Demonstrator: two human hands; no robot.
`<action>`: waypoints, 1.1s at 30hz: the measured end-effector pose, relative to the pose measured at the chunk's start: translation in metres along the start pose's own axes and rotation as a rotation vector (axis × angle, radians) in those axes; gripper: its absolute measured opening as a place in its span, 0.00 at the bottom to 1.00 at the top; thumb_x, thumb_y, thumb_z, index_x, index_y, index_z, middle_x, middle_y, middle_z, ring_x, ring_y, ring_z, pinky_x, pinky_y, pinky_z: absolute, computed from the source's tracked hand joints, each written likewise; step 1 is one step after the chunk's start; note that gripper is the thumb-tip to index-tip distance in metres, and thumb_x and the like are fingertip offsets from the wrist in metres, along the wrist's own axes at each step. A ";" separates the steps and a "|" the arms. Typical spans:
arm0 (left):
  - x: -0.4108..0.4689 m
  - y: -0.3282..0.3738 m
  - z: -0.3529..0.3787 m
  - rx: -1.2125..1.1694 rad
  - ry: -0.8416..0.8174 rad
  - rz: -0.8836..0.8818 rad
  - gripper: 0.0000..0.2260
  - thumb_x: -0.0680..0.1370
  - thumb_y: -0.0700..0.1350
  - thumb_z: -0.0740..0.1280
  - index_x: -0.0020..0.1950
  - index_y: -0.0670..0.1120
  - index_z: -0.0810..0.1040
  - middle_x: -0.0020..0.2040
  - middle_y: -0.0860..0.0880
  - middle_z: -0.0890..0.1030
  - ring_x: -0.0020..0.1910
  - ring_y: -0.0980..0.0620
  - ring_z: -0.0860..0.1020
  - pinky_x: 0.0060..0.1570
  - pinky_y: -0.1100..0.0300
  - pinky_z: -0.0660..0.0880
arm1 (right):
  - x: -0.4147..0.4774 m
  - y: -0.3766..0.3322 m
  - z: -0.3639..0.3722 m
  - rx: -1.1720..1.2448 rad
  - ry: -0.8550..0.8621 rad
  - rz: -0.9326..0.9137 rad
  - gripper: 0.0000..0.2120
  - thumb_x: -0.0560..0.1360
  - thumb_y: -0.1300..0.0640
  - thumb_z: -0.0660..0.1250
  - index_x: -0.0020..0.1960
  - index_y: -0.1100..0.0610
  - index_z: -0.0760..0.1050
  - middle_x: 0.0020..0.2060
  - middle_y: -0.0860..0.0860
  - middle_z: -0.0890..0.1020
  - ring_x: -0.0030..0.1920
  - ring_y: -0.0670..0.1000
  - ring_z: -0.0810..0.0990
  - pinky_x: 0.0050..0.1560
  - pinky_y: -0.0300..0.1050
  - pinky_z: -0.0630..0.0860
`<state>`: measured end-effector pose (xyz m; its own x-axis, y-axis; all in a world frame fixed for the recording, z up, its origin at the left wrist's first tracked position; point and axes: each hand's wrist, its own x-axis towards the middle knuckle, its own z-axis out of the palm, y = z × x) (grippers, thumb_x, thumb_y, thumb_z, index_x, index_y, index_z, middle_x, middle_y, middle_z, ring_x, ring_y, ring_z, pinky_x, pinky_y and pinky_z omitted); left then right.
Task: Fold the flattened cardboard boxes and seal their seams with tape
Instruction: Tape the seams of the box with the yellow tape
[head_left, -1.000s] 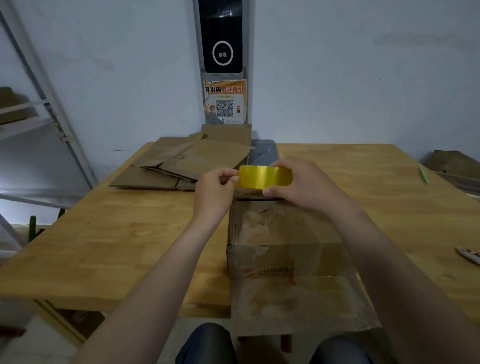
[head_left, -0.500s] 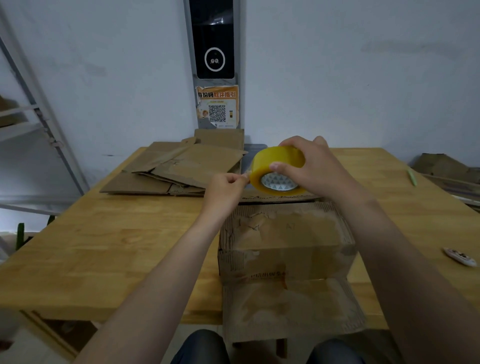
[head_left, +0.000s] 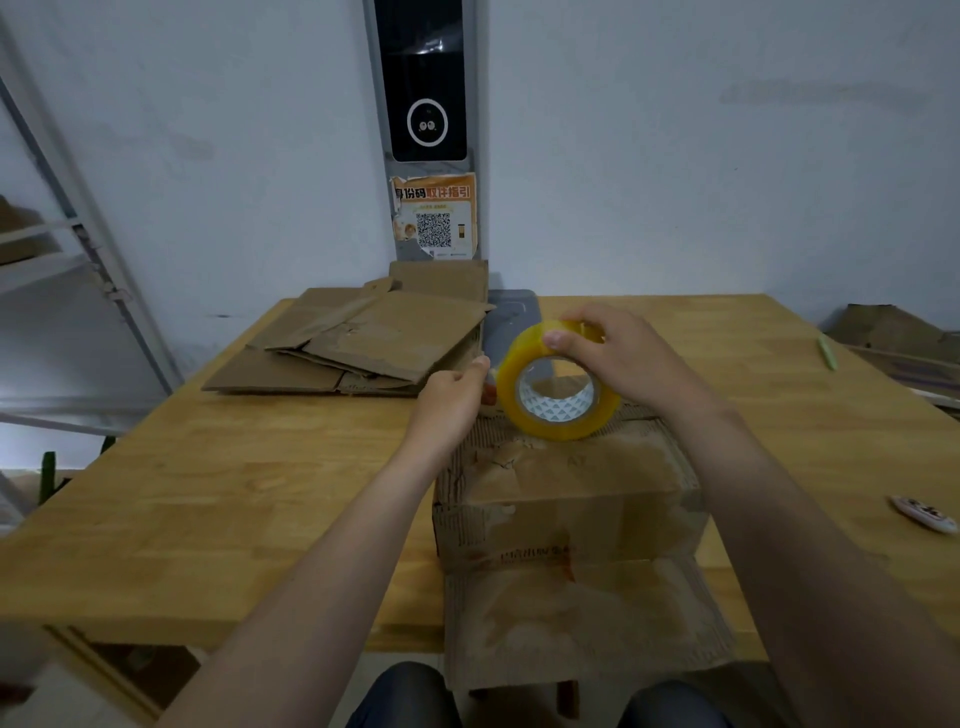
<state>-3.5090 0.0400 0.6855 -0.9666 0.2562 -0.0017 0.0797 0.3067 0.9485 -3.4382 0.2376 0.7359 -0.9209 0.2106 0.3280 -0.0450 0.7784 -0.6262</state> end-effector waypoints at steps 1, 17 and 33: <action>-0.002 0.001 0.000 0.034 -0.012 0.024 0.33 0.75 0.71 0.58 0.45 0.42 0.83 0.48 0.37 0.84 0.51 0.38 0.82 0.56 0.42 0.78 | 0.000 0.003 0.003 0.003 -0.007 -0.010 0.20 0.73 0.29 0.63 0.57 0.39 0.75 0.56 0.45 0.80 0.62 0.52 0.74 0.60 0.55 0.74; -0.004 0.012 0.009 0.253 -0.076 0.188 0.24 0.87 0.55 0.52 0.33 0.47 0.64 0.31 0.48 0.66 0.33 0.47 0.67 0.39 0.54 0.61 | -0.026 0.036 0.024 0.281 0.101 0.078 0.38 0.75 0.60 0.76 0.78 0.42 0.65 0.69 0.43 0.73 0.67 0.46 0.71 0.60 0.43 0.73; -0.005 0.008 0.002 0.126 -0.037 0.139 0.17 0.87 0.48 0.54 0.46 0.39 0.74 0.43 0.45 0.74 0.43 0.47 0.72 0.45 0.54 0.67 | -0.011 0.021 0.020 0.042 0.091 -0.038 0.36 0.77 0.67 0.66 0.76 0.38 0.62 0.70 0.49 0.72 0.67 0.54 0.73 0.59 0.50 0.75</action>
<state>-3.5025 0.0433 0.6922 -0.9348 0.3369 0.1127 0.2438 0.3776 0.8933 -3.4365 0.2401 0.7049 -0.8793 0.2354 0.4140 -0.0977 0.7616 -0.6407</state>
